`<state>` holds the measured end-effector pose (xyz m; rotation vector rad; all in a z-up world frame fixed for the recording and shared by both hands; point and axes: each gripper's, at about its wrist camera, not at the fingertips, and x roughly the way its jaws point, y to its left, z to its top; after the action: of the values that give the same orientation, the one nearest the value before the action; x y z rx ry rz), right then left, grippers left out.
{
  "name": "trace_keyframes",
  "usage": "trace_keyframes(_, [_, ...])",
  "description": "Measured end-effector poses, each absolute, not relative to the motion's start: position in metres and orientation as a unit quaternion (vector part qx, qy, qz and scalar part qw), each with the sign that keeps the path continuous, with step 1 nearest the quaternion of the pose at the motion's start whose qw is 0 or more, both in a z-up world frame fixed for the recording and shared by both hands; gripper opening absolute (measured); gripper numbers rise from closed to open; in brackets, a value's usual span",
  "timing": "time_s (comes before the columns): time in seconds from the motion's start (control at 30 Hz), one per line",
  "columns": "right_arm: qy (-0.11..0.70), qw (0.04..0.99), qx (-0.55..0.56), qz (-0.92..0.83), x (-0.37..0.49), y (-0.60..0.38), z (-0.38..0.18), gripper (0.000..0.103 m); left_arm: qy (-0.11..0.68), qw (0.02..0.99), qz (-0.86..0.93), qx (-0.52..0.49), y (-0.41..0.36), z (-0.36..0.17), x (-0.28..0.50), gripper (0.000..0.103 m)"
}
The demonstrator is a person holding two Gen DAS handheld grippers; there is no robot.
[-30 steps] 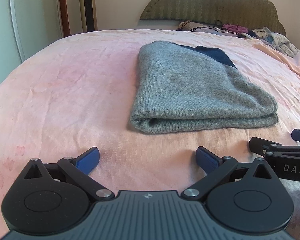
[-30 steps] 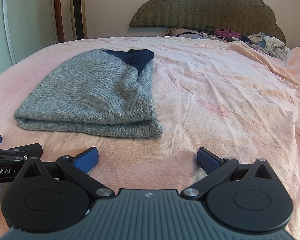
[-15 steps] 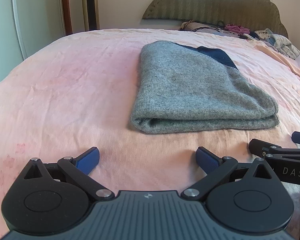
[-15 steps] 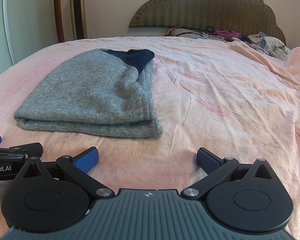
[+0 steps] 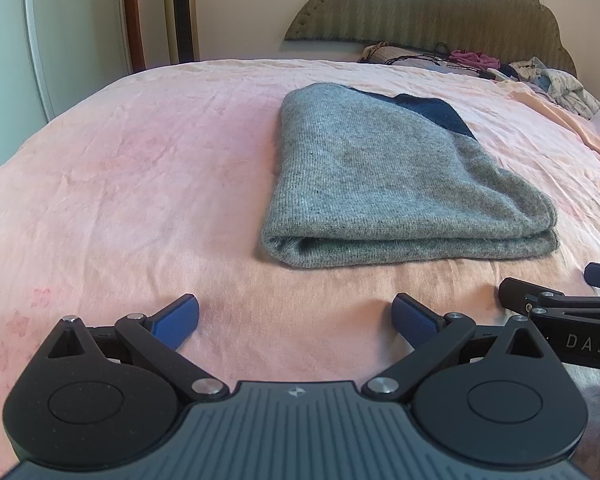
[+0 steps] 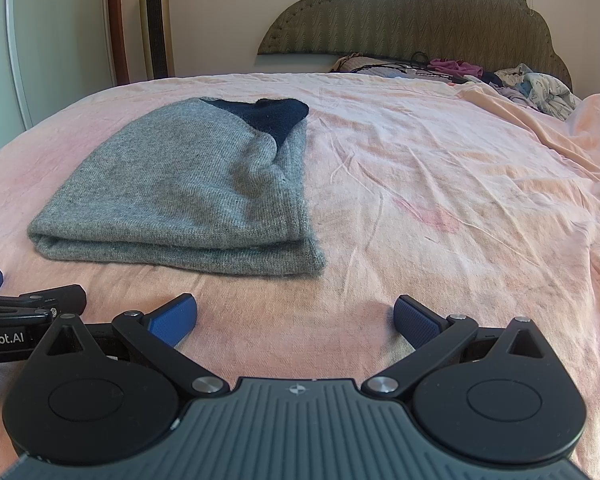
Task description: Fold small clothes
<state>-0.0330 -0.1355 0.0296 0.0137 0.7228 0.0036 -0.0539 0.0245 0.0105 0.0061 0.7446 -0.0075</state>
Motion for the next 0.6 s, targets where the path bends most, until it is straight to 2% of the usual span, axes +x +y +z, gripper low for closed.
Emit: trace_keyframes(0.6, [0.354, 0.935, 0.007, 0.002, -0.0331, -0.1356, 0.0297, 0.103, 0.357, 0.934, -0.002, 0.0, 0.0239, 0.0096, -0.0558, 0.103])
